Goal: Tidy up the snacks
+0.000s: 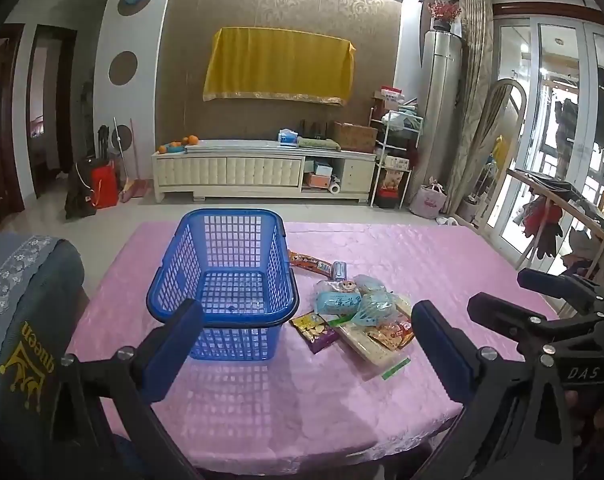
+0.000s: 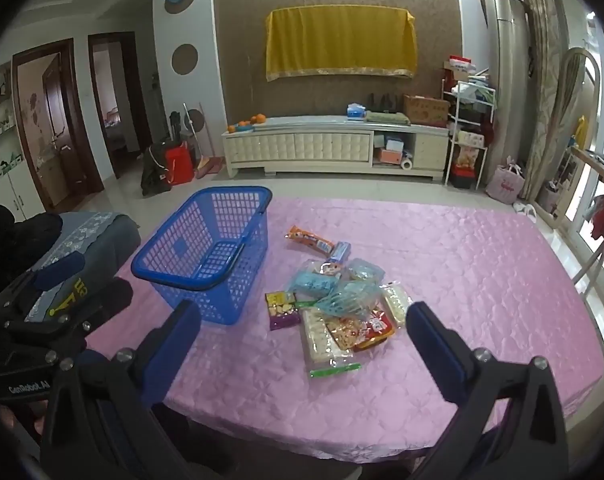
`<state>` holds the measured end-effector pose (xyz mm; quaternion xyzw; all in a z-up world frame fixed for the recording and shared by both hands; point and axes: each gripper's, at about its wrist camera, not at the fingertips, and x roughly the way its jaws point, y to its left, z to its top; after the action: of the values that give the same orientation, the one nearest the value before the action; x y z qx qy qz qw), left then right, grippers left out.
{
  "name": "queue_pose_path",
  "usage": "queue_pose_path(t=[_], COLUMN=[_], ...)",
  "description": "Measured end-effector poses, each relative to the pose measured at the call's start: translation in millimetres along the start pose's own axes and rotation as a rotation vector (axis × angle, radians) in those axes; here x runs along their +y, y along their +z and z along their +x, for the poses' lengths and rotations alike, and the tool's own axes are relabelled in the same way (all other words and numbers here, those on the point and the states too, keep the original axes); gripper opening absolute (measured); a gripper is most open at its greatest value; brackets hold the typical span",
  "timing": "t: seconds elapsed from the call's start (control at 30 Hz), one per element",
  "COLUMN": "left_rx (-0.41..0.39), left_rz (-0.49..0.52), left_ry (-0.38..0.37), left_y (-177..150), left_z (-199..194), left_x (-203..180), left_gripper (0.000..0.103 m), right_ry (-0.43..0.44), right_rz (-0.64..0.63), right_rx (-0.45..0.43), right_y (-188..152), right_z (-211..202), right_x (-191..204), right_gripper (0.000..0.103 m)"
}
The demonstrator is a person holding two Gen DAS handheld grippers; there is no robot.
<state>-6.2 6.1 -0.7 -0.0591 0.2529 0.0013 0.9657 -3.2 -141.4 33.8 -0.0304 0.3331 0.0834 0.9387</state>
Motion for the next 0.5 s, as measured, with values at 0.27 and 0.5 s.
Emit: queue_pose_path(t=[0.27,0.5], left_rx=[0.006,0.006], left_rz=[-0.006,-0.008], left_ry=[-0.004,-0.004], left_y=[-0.5,-0.6], left_z=[0.8,-1.3], left_x=[3.1,2.8], left_gripper=[0.103,0.103], right_ry=[0.014,0.023], right_rz=[-0.007,-0.011], right_rx=[-0.001,-0.004], right_y=[-1.8,-1.5], right_z=[0.1,0.4], right_x=[0.2,0.9], right_gripper=[0.103,0.103])
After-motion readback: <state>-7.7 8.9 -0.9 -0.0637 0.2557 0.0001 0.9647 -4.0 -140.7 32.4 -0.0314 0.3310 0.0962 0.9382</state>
